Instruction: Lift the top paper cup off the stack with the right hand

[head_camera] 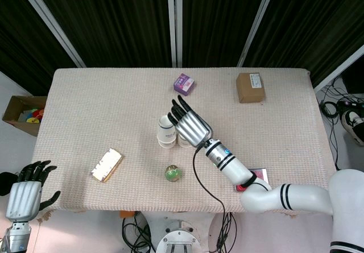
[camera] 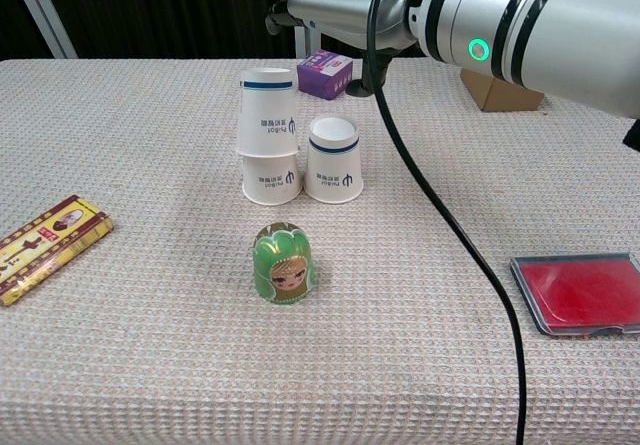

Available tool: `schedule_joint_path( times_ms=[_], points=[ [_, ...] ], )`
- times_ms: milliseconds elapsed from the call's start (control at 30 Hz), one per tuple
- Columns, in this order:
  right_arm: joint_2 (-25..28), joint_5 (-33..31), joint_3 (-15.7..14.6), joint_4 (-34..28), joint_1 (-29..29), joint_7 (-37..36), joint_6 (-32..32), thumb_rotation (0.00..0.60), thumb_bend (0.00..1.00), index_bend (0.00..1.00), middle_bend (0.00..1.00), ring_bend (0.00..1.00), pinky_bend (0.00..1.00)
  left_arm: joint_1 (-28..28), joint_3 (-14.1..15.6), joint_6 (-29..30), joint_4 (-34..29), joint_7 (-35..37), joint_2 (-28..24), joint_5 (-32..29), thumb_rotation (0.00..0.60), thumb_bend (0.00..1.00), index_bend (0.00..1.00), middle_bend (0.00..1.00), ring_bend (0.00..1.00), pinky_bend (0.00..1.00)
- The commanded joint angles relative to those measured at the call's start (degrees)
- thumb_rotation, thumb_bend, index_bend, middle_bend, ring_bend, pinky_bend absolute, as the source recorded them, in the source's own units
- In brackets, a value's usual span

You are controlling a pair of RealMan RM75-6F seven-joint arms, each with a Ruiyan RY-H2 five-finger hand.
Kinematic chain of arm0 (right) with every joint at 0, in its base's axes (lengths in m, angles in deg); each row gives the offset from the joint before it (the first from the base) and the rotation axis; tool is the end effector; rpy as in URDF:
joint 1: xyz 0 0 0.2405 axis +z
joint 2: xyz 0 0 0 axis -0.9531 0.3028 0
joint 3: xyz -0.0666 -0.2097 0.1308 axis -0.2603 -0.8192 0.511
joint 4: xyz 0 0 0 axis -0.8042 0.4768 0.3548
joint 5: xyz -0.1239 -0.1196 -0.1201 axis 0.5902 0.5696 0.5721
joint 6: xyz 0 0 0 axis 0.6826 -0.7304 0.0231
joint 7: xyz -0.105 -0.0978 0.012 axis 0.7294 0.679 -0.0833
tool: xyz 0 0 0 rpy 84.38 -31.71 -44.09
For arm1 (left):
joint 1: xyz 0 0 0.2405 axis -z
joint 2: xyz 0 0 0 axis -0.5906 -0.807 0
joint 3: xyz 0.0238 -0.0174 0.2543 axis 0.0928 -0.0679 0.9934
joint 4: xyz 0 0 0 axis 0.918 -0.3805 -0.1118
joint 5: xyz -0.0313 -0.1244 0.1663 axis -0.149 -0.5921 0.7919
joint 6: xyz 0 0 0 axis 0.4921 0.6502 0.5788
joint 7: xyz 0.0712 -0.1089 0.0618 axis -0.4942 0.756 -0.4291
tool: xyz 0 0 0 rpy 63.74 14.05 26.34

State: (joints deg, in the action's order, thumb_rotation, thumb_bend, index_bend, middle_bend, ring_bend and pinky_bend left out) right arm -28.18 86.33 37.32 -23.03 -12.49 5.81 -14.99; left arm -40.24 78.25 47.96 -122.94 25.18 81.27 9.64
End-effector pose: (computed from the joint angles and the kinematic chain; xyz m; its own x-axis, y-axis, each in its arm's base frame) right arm -0.0120 -0.3489 -0.0126 0.8217 0.2788 0.4971 -0.2591 -0.5941 0.7615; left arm -0.3162 0.1152 0.1086 0.4585 0.0179 0.8885 0.8878 0.0349 -0.4588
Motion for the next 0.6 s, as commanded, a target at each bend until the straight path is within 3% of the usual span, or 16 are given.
schedule_joint_path(
  times_ms=[33,267,433,600],
  points=[
    [-0.32,-0.44,-0.05,0.12,0.48,-0.49,-0.43,0.6,0.2,0.16,0.17,0.0,0.0,0.1,-0.02,-0.11,0.0,-0.03,-0.07,0.03,0.6,0.17,0.28,0.19,0.14,0.17],
    [0.83,-2.47,0.43,-2.4,-0.06,-5.61,-1.61,0.6,0.2,0.16,0.18,0.0,0.0,0.26,-0.04,-0.33,-0.03,-0.06,-0.29,-0.06,0.6,0.18,0.28,0.19,0.14,0.17],
    [1.72,-9.43,4.19,-5.86,-1.23,-17.28,0.78,0.6,0.18,0.15,0.18,0.0,0.0,0.49,-0.13,-0.73,0.07,0.09,-0.25,-0.28,0.6,0.17,0.28,0.19,0.14,0.17],
    [1.21,-18.86,7.81,-5.39,-0.41,-27.24,5.04,0.6,0.16,0.1,0.18,0.0,0.0,0.58,-0.23,-0.97,0.36,0.48,-0.12,-0.64,0.6,0.17,0.28,0.19,0.14,0.17]
  ],
)
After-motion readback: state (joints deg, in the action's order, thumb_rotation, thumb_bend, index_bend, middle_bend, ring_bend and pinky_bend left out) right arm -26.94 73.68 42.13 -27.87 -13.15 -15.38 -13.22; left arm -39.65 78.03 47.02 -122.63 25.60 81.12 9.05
